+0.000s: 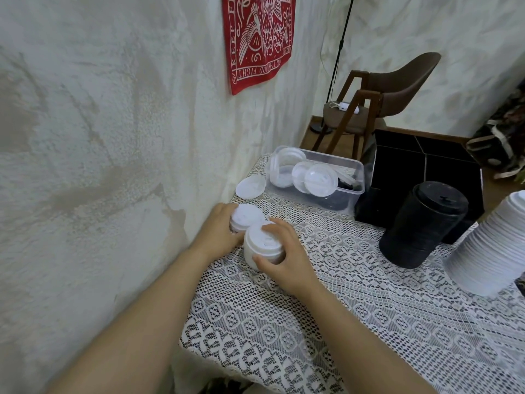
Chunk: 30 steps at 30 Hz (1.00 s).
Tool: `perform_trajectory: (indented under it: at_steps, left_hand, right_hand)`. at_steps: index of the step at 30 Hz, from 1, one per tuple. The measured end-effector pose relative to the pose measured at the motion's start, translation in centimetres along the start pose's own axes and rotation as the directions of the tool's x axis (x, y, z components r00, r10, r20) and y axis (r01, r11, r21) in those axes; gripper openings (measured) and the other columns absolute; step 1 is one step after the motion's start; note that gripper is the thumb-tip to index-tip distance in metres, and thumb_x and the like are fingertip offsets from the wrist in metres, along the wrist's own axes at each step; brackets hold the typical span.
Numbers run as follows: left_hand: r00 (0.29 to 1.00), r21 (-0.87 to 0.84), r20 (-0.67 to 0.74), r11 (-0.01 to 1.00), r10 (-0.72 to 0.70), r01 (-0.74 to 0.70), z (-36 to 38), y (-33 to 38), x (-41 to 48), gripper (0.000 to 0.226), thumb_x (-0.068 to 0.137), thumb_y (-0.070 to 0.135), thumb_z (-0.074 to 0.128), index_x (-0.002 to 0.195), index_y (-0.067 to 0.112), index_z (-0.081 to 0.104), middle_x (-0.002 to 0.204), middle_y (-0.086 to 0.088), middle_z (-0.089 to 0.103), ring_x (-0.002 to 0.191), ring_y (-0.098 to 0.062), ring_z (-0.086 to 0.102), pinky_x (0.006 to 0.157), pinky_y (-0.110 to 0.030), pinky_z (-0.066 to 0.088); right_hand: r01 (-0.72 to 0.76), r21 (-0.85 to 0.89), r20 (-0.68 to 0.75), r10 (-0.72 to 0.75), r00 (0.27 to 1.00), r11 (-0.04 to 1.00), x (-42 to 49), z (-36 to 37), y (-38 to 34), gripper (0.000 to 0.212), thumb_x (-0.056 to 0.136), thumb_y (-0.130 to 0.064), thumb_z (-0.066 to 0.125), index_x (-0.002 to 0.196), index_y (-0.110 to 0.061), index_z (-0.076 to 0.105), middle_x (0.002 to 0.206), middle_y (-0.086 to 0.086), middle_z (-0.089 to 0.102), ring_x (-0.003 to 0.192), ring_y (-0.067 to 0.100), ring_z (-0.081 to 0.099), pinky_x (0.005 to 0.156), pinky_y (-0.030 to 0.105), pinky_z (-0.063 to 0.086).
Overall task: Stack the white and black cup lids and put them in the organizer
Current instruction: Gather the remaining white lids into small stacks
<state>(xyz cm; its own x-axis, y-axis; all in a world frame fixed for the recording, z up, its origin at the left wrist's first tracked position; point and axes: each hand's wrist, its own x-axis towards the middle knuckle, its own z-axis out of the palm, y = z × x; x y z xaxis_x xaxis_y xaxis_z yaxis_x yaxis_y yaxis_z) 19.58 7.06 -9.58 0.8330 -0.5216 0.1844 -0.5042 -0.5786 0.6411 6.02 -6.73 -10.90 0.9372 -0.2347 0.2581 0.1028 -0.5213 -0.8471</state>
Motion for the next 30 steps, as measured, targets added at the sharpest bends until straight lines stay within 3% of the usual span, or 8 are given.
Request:
perform_trajectory:
  at_steps: [4, 9, 16, 20, 22, 24, 27, 30]
  left_hand:
    - [1.000, 0.001, 0.022, 1.000, 0.001, -0.001, 0.2, 0.1, 0.2, 0.056, 0.081, 0.019, 0.070, 0.131, 0.005, 0.048, 0.137, -0.006, 0.040, 0.128, -0.020, 0.041, 0.111, -0.032, 0.033]
    - [0.999, -0.066, 0.012, 0.997, -0.034, 0.035, 0.0, 0.3, 0.2, 0.058, 0.079, 0.020, 0.076, 0.128, 0.008, 0.050, 0.128, -0.008, 0.051, 0.115, -0.023, 0.051, 0.101, -0.037, 0.042]
    - [0.998, -0.024, -0.065, 1.000, 0.012, -0.014, -0.1, 0.6, 0.3, 0.072, 0.074, 0.025, 0.082, 0.134, 0.004, 0.048, 0.130, -0.008, 0.040, 0.120, -0.019, 0.043, 0.104, -0.022, 0.030]
    - [0.994, -0.007, -0.108, 1.000, 0.013, -0.014, -0.5, 0.7, 0.3, 0.073, 0.076, 0.025, 0.081, 0.138, 0.005, 0.046, 0.131, -0.006, 0.038, 0.123, -0.019, 0.040, 0.106, -0.020, 0.027]
    - [0.993, 0.005, -0.115, 1.000, 0.018, -0.018, -0.7, 0.8, 0.2, 0.074, 0.077, 0.026, 0.080, 0.139, 0.005, 0.045, 0.132, -0.006, 0.038, 0.125, -0.018, 0.040, 0.107, -0.021, 0.027]
    - [0.992, 0.023, -0.122, 1.000, 0.022, -0.019, -0.8, 0.9, 0.0, 0.074, 0.078, 0.029, 0.079, 0.140, 0.005, 0.045, 0.136, -0.006, 0.038, 0.127, -0.019, 0.039, 0.109, -0.023, 0.028]
    - [0.993, 0.054, -0.118, 0.998, 0.028, -0.021, -1.1, 1.1, -0.2, 0.074, 0.079, 0.032, 0.078, 0.141, 0.007, 0.045, 0.146, -0.009, 0.039, 0.134, -0.022, 0.037, 0.114, -0.031, 0.028]
    - [0.990, 0.085, -0.134, 0.996, 0.053, -0.042, -1.5, 1.5, -0.7, 0.072, 0.079, 0.033, 0.078, 0.139, 0.008, 0.047, 0.147, -0.009, 0.043, 0.135, -0.024, 0.038, 0.114, -0.036, 0.030]
  right_hand:
    - [0.010, 0.013, -0.011, -0.010, 1.000, 1.000, 0.0, 0.0, 0.0, 0.058, 0.069, -0.047, 0.065, 0.123, -0.030, 0.052, 0.143, -0.012, 0.037, 0.131, 0.004, 0.036, 0.111, 0.029, 0.034]
    - [0.007, 0.007, -0.007, -0.007, 1.000, 1.000, -0.1, 0.0, -0.2, 0.056, 0.070, -0.045, 0.066, 0.122, -0.034, 0.050, 0.141, -0.015, 0.036, 0.129, 0.004, 0.037, 0.110, 0.031, 0.036]
    - [0.003, -0.025, 0.042, -0.002, 0.999, 1.000, -0.2, -0.3, -0.3, 0.059, 0.074, -0.032, 0.066, 0.129, -0.027, 0.048, 0.139, -0.019, 0.030, 0.125, -0.001, 0.033, 0.097, 0.003, 0.021]
    - [-0.012, -0.015, 0.054, 0.013, 0.998, 1.000, -0.2, -0.4, -0.4, 0.060, 0.072, -0.029, 0.064, 0.130, -0.026, 0.046, 0.138, -0.021, 0.028, 0.121, -0.013, 0.032, 0.094, -0.001, 0.019]
    - [-0.016, 0.000, 0.054, 0.016, 0.998, 1.000, -0.2, -0.4, -0.4, 0.060, 0.072, -0.029, 0.065, 0.129, -0.029, 0.046, 0.137, -0.023, 0.029, 0.120, -0.021, 0.028, 0.095, 0.000, 0.021]
    - [-0.024, 0.022, 0.049, 0.023, 0.999, 0.999, -0.2, -0.3, -0.5, 0.059, 0.071, -0.029, 0.066, 0.127, -0.031, 0.046, 0.137, -0.021, 0.031, 0.123, -0.009, 0.034, 0.099, 0.005, 0.024]
    - [-0.050, 0.059, 0.027, 0.049, 0.998, 0.997, -0.3, -0.1, -0.5, 0.067, 0.069, -0.032, 0.070, 0.129, -0.032, 0.041, 0.137, -0.011, 0.037, 0.125, 0.010, 0.042, 0.105, 0.025, 0.038]
    - [-0.087, 0.086, 0.023, 0.085, 0.996, 0.992, -0.5, -0.3, -0.6, 0.077, 0.068, -0.031, 0.073, 0.135, -0.030, 0.036, 0.131, -0.005, 0.044, 0.121, 0.012, 0.048, 0.103, 0.032, 0.044]
